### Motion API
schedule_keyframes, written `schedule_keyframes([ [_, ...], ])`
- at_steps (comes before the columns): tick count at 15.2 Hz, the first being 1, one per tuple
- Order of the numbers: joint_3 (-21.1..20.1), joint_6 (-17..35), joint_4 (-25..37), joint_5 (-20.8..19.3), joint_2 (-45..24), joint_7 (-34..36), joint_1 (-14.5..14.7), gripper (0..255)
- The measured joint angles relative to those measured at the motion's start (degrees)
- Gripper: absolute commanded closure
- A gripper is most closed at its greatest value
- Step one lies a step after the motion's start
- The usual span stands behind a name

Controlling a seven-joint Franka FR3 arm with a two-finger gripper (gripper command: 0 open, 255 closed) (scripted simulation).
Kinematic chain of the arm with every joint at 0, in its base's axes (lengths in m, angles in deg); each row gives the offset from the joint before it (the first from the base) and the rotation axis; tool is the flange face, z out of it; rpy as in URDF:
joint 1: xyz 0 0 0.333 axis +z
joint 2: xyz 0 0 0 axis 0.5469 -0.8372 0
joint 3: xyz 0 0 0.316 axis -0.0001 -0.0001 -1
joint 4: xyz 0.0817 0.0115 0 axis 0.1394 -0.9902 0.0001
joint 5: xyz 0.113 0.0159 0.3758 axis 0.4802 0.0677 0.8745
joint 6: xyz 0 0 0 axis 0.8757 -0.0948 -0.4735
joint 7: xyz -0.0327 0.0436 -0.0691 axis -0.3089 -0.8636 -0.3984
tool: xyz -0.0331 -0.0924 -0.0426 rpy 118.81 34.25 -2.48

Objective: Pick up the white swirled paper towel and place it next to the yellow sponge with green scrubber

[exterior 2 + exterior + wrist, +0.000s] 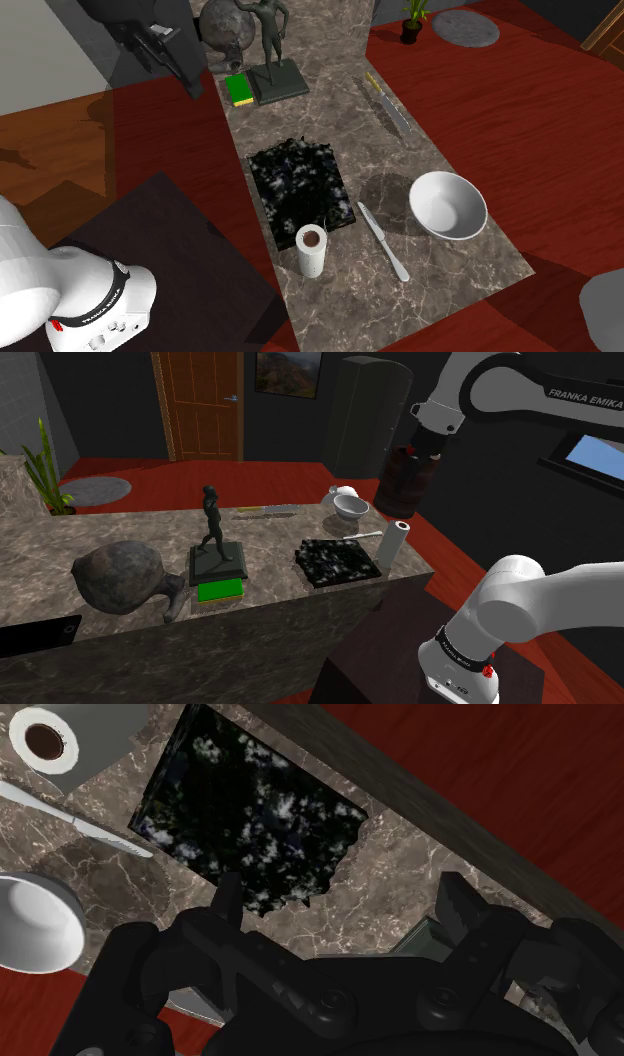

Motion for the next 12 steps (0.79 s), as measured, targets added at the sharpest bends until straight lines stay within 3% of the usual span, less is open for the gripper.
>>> schedule_keyframes([
  [3,1.38,1.47,-1.36,-0.7,-0.21,-1.49,-0.38,0],
  [12,12.12,12.52,-7.72,-5.65,-5.4,-12.76,-3.19,0],
])
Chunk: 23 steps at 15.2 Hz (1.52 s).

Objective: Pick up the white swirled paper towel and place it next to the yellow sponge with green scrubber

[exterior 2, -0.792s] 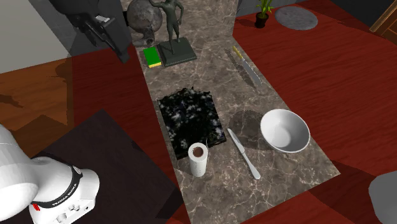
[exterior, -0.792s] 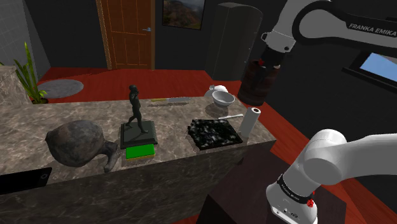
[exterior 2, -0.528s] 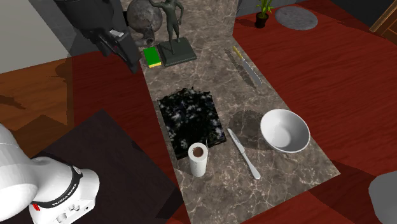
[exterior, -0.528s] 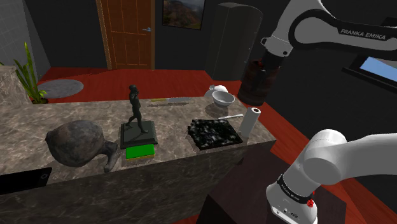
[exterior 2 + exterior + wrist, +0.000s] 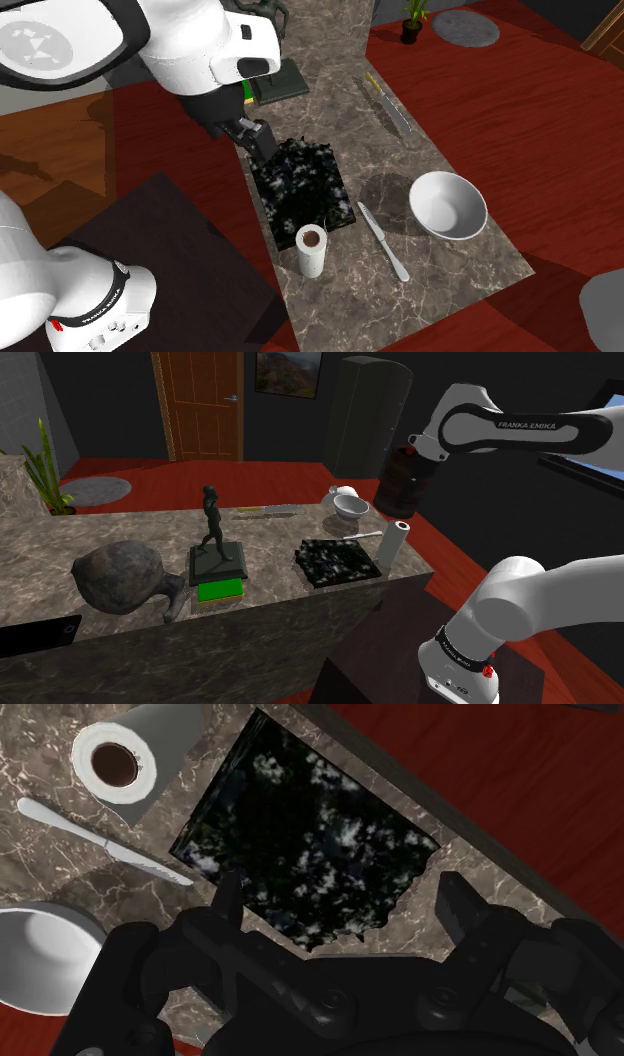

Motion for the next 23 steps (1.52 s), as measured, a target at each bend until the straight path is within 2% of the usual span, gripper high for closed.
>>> schedule_keyframes([
  [8,10.57,10.99,0.22,-1.59,-11.7,-11.17,-0.67,0],
  [14,18.91,19.29,2.89,2.07,-23.82,-21.69,0.9,0],
  [23,21.52,26.6,1.58,6.44,-30.8,-26.26,2.53,0],
])
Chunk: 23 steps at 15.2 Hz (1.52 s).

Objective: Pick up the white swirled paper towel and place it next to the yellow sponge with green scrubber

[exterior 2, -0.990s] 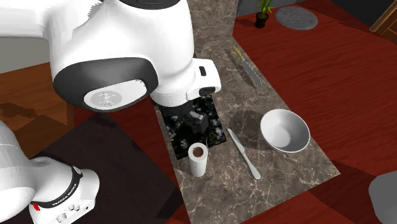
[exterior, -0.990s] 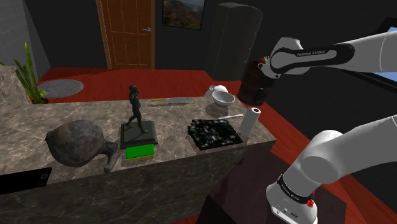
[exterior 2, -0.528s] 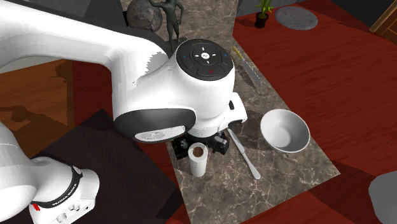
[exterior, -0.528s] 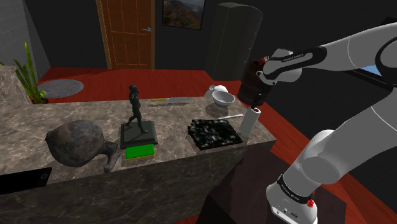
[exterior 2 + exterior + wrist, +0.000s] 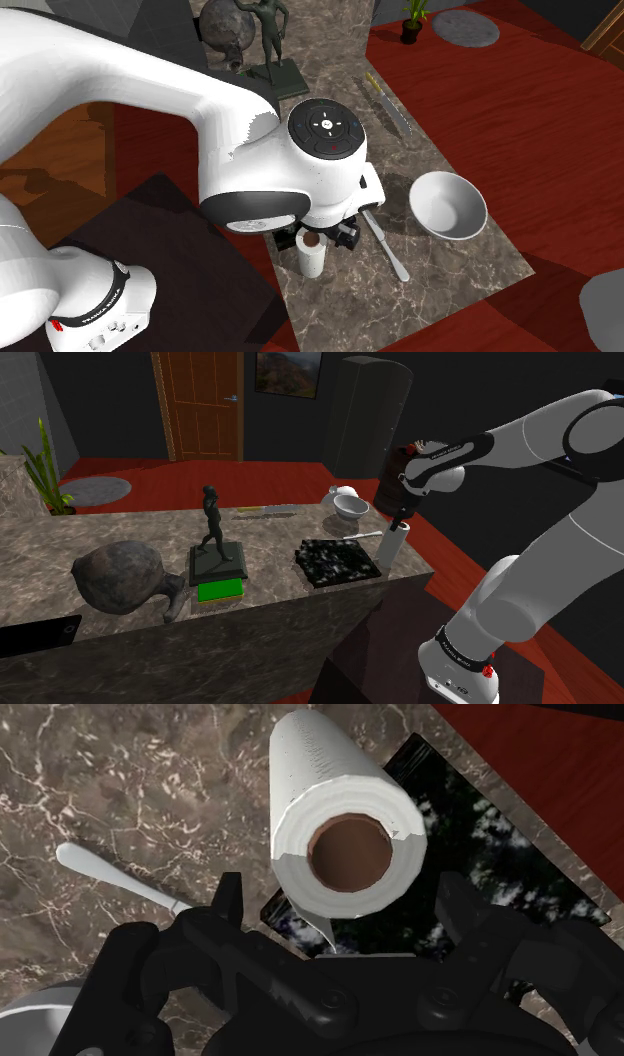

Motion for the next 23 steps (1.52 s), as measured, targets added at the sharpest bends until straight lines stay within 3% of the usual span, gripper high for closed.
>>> schedule_keyframes([
  [6,0.1,0.58,-0.27,0.26,-0.33,-0.22,0.07,0],
  [7,0.1,0.58,-0.27,0.26,-0.33,-0.22,0.07,255],
  [17,0.1,0.58,-0.27,0.26,-0.33,-0.23,0.07,255],
  [23,-0.96,-3.74,1.24,-2.14,3.03,1.95,-0.64,255],
])
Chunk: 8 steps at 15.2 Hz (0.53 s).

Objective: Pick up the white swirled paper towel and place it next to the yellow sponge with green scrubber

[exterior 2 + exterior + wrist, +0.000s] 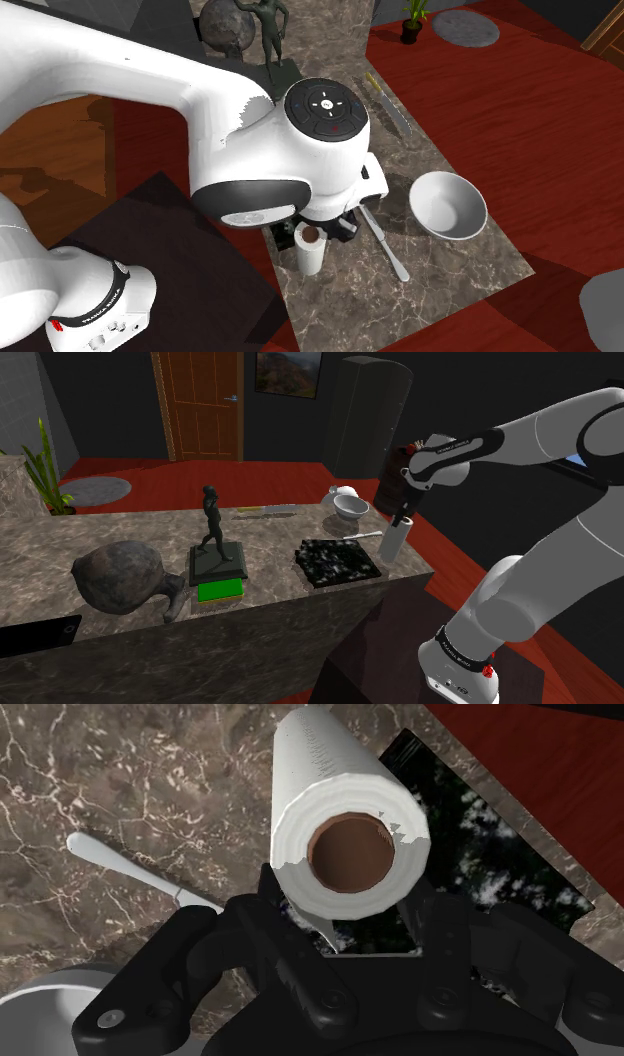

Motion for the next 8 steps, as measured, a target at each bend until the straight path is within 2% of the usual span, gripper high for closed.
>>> schedule_keyframes([
  [8,-1.42,-6.71,3.22,-2.16,3.98,1.96,-0.86,255],
])
